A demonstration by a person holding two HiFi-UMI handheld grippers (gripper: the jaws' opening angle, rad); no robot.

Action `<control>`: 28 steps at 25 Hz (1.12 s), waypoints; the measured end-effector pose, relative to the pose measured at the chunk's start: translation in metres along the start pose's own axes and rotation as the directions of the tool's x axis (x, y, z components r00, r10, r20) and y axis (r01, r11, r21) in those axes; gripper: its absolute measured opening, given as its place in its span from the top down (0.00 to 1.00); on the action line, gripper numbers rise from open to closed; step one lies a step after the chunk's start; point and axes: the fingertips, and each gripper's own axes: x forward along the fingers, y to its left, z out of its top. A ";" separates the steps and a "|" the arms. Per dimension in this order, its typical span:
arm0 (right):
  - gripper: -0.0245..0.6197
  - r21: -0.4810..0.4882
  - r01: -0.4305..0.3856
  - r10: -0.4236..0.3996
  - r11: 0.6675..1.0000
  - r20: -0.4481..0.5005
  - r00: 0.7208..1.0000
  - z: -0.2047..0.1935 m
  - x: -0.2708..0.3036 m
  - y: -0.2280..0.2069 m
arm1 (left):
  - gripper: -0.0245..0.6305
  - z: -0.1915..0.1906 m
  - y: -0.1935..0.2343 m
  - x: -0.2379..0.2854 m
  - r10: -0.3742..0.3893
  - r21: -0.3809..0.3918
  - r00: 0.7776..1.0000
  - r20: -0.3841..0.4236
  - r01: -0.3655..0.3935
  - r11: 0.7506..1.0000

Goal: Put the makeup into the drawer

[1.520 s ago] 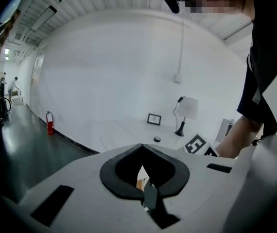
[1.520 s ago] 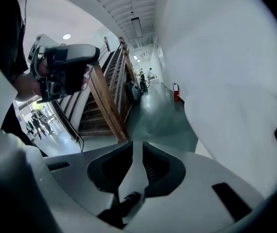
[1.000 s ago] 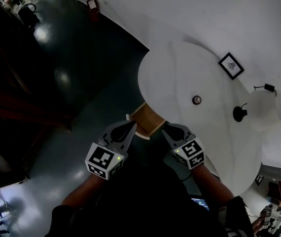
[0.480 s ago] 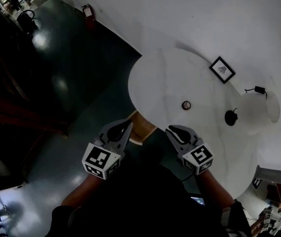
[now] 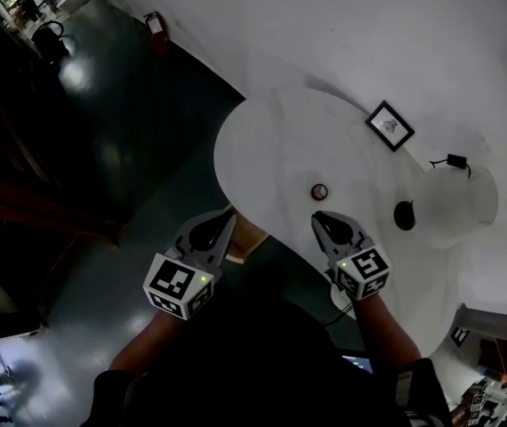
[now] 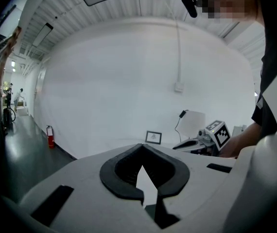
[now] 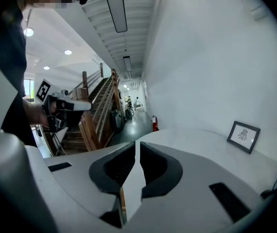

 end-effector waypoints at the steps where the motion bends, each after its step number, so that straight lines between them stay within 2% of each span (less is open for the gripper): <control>1: 0.90 0.004 0.002 -0.002 1.000 -0.010 1.000 -0.004 0.001 -0.008 | 0.95 0.001 -0.002 0.003 0.006 0.000 1.000 0.004 -0.006 1.000; 5: 0.90 0.006 0.000 0.001 1.000 -0.070 0.998 -0.022 0.008 -0.034 | 0.95 0.005 -0.016 0.019 0.012 -0.005 1.000 0.020 -0.012 1.000; 9: 0.90 -0.009 0.004 -0.006 1.000 -0.139 0.990 -0.039 0.021 -0.053 | 0.95 0.007 -0.028 0.030 -0.019 -0.007 1.000 0.022 0.019 1.000; 11: 0.87 -0.017 0.000 -0.003 1.000 -0.184 0.983 -0.049 0.030 -0.059 | 0.95 0.006 -0.029 0.033 -0.034 -0.008 0.999 0.017 0.034 0.999; 14: 0.78 -0.030 0.010 -0.018 0.999 -0.252 0.968 -0.065 0.045 -0.074 | 0.95 0.004 -0.027 0.039 -0.054 0.000 0.998 0.011 0.054 0.999; 22: 0.66 -0.011 0.028 -0.030 1.000 -0.389 0.921 -0.105 0.078 -0.103 | 0.95 0.005 -0.018 0.056 -0.099 -0.001 0.995 0.004 0.099 0.995; 28: 0.60 -0.028 0.046 -0.054 0.999 -0.494 0.868 -0.130 0.095 -0.123 | 0.95 0.006 -0.004 0.061 -0.093 -0.004 0.996 0.001 0.093 0.996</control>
